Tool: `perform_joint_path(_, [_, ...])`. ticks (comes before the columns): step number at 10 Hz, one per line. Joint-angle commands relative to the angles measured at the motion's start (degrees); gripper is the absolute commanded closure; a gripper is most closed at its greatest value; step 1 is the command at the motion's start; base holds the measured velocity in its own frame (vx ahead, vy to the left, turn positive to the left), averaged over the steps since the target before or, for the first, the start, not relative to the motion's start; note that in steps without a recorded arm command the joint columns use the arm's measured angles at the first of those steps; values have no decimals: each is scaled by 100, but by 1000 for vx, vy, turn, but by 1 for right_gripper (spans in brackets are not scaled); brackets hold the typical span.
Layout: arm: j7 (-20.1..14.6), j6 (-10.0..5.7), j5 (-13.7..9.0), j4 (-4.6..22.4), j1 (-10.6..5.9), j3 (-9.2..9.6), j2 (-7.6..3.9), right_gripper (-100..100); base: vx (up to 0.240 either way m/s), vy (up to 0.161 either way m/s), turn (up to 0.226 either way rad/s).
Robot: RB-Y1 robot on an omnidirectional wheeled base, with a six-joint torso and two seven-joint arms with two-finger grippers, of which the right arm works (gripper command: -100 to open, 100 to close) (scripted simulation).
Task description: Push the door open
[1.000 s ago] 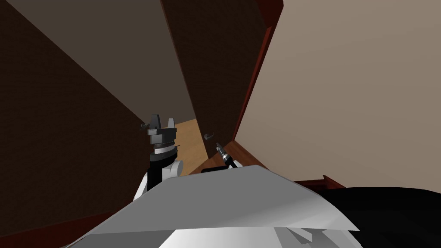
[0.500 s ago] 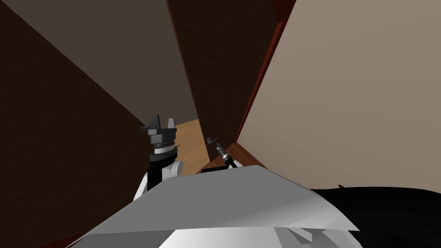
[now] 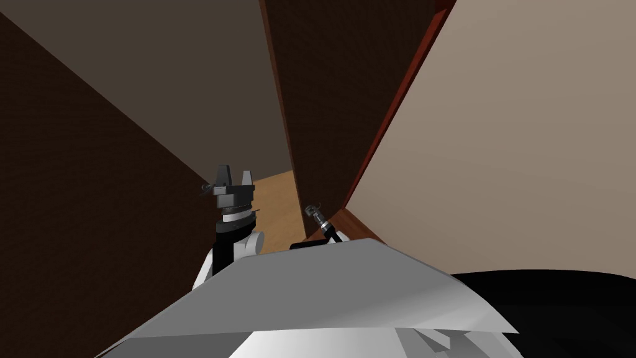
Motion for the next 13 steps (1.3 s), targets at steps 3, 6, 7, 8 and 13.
perform_joint_path(3, [-2,-1,0,0,3,1,-4,100,-17,-11,10])
perform_joint_path(6, [-2,-1,0,0,3,1,-4,100,0,0,0])
perform_joint_path(7, [31,12,-28,18,-37,-85,-4,100,87,61,-21])
perform_joint_path(8, [41,12,-38,27,-42,-113,-8,100,127,109,-43])
perform_joint_path(13, [160,4,-148,125,-93,-444,-31,100,143,141,-43])
